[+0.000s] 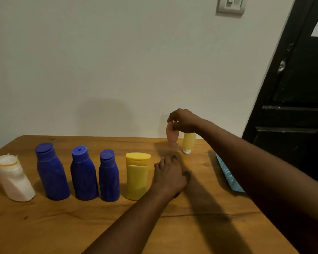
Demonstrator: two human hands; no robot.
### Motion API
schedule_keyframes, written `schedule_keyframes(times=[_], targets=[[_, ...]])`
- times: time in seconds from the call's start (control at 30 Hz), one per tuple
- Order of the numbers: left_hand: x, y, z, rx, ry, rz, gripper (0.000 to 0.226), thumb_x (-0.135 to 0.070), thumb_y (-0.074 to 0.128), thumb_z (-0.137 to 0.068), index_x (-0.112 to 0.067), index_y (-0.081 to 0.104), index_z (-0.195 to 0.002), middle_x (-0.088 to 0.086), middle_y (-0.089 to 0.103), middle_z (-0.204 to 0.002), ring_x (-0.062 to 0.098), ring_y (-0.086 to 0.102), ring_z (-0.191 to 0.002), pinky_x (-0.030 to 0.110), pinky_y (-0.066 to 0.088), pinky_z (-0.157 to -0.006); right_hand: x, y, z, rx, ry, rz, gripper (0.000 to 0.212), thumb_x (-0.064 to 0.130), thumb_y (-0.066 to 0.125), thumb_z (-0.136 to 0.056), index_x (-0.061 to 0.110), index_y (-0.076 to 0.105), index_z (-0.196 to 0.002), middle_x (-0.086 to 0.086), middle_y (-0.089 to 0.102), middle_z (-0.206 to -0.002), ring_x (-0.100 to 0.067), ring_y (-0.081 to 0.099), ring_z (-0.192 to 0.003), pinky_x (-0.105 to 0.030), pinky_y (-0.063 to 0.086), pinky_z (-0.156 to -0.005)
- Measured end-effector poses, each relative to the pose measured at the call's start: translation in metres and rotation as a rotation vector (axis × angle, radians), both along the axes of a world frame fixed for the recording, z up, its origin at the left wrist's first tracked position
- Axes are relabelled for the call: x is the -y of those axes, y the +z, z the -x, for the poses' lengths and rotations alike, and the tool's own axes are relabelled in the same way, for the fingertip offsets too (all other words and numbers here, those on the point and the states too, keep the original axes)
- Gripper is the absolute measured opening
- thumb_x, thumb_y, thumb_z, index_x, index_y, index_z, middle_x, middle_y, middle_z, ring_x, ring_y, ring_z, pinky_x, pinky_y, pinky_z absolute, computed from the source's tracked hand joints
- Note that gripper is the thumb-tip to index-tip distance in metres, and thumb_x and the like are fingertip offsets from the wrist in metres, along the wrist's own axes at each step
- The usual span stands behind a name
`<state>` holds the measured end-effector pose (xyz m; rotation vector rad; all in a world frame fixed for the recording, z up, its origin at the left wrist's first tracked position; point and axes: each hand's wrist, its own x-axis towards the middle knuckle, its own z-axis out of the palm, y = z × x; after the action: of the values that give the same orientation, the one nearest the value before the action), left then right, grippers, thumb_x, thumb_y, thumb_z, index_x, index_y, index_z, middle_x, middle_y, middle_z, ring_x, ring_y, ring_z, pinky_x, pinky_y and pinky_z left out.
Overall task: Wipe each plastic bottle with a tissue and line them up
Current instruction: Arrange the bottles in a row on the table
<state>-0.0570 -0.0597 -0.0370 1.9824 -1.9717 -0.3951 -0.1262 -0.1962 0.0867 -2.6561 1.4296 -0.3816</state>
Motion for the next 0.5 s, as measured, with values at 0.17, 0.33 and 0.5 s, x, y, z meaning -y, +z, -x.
schedule_keyframes(times=[0.17, 0.33, 0.5], targets=[[0.009, -0.009, -0.001, 0.011, 0.000, 0.015, 0.077, -0.060, 0.044, -0.102, -0.010, 0.026, -0.158, 0.017, 0.028, -0.164, 0.035, 0.020, -0.155, 0.055, 0.009, -0.127, 0.010, -0.008, 0.002, -0.057, 0.003, -0.026, 0.033, 0.010, 0.067, -0.091, 0.010, 0.065, -0.124, -0.007, 0.064, -0.123, -0.025, 0.060, -0.111, -0.027, 0.048, -0.077], [0.012, -0.013, 0.000, 0.000, 0.008, 0.035, 0.077, -0.060, 0.044, -0.101, -0.009, 0.027, -0.157, 0.017, 0.029, -0.163, 0.035, 0.021, -0.154, 0.056, 0.008, -0.127, 0.012, -0.015, 0.007, -0.066, -0.003, -0.048, 0.029, 0.013, 0.069, -0.090, 0.013, 0.067, -0.119, -0.005, 0.066, -0.120, -0.023, 0.061, -0.108, -0.036, 0.057, -0.089], [0.011, -0.016, -0.001, -0.014, 0.009, 0.066, 0.074, -0.058, 0.046, -0.102, -0.011, 0.030, -0.157, 0.014, 0.031, -0.163, 0.033, 0.022, -0.154, 0.054, 0.009, -0.127, 0.009, -0.020, 0.009, -0.057, -0.002, -0.051, 0.027, 0.013, 0.068, -0.090, 0.014, 0.068, -0.117, -0.004, 0.067, -0.119, -0.023, 0.062, -0.108, -0.038, 0.056, -0.090]])
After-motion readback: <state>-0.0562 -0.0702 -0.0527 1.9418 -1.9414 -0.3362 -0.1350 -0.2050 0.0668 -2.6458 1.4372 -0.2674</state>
